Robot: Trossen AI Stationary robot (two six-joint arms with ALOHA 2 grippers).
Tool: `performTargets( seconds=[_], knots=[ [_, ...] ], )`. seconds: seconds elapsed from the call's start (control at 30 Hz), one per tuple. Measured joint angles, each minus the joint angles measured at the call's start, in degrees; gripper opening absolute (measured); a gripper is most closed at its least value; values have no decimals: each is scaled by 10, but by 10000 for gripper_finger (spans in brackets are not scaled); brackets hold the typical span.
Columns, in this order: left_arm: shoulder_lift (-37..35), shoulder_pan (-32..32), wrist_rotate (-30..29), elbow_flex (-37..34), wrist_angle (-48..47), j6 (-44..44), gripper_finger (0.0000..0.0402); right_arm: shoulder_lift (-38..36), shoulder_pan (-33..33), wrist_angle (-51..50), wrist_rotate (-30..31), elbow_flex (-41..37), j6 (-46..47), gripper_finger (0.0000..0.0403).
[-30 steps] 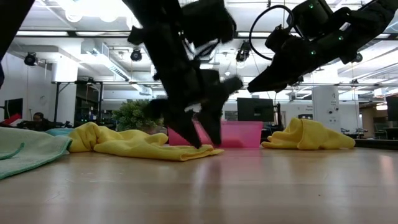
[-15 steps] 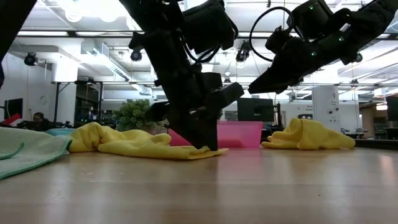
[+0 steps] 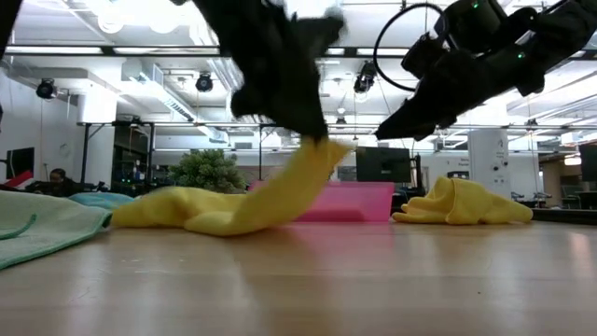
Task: Fold microfiber towels
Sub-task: Fold the bottom yellow microfiber towel
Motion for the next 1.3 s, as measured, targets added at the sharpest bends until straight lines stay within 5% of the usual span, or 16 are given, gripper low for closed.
performTargets(
  seconds=[0.4, 0.97, 1.3],
  knots=[
    [-107, -55, -4, -15, 59, 245, 0, -1, 55, 37, 5, 17, 5, 183],
    [-222, -51, -2, -16, 86, 261, 0, -23, 98, -24, 6, 115, -63, 183],
    [-214, -49, -38, -22, 91, 266, 0, -18, 130, 12, 2, 142, -83, 183]
  ],
)
